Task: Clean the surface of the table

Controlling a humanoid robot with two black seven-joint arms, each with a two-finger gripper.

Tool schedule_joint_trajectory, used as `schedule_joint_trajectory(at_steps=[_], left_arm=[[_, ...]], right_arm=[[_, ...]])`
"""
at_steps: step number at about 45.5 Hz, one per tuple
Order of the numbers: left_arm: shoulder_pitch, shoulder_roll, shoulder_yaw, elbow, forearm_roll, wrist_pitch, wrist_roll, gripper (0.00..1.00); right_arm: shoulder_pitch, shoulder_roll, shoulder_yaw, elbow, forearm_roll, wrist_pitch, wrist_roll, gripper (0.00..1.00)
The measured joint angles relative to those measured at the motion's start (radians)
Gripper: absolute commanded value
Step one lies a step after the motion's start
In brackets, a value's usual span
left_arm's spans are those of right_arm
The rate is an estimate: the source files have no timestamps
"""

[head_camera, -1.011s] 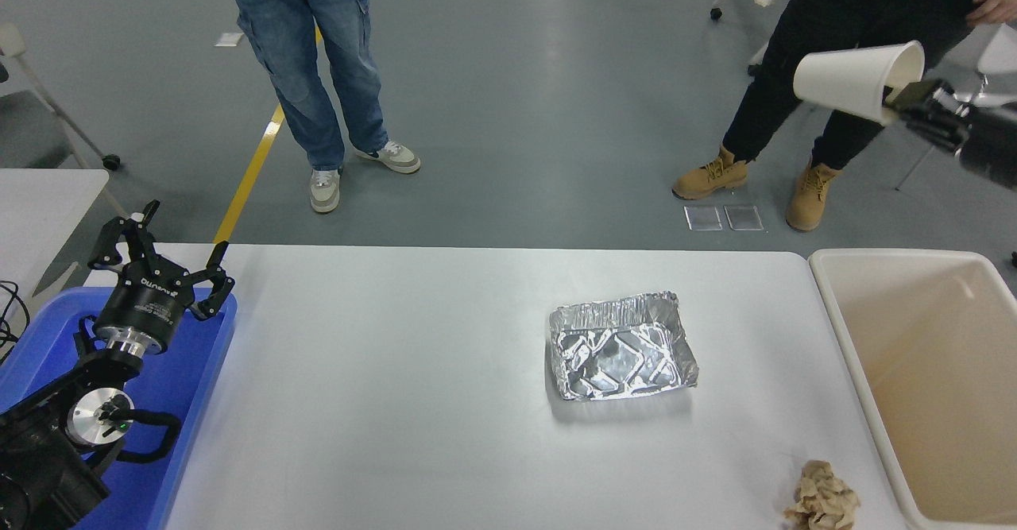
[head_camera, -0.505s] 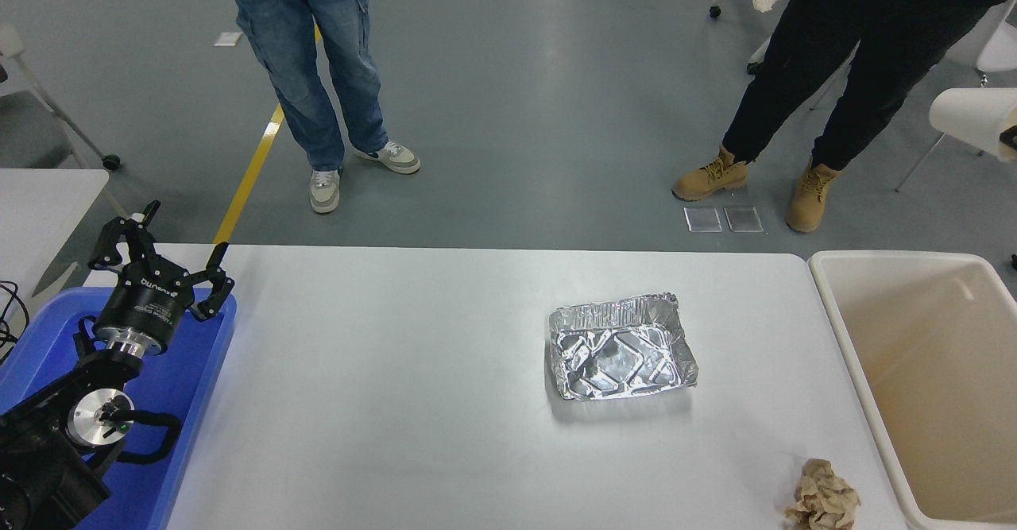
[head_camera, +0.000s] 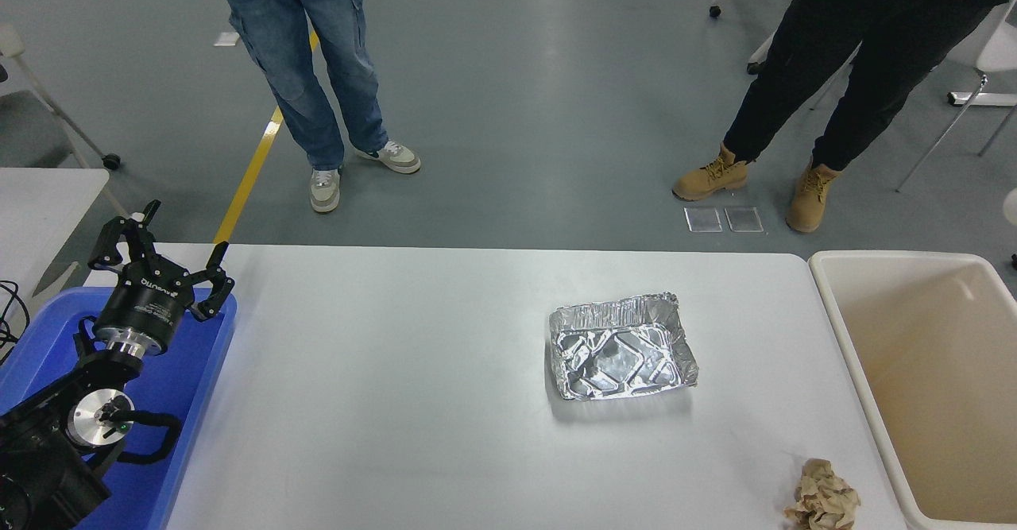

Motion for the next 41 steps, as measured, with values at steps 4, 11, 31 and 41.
schedule_joint_trajectory(at_steps=[4, 11, 31, 41], left_arm=[[0.0, 0.0, 0.0, 0.0, 0.0, 0.0, 0.0, 1.0], [0.0, 0.001, 0.0, 0.0, 0.0, 0.0, 0.0, 1.0], [0.0, 0.0, 0.0, 0.0, 0.0, 0.0, 0.0, 1.0], [0.0, 0.0, 0.0, 0.0, 0.0, 0.001, 0.0, 1.0]], right_arm=[[-0.022, 0.008, 0.002, -0.001, 0.0, -0.011, -0.034, 0.0], [-0.074, 0.033, 0.005, -0.002, -0.007, -0.022, -0.073, 0.0], [-0.2, 0.129, 0.004, 0.0, -0.012, -0.034, -0.094, 0.0], [-0.236, 0.158, -0.003, -0.002, -0.014, -0.042, -0.095, 0.0]])
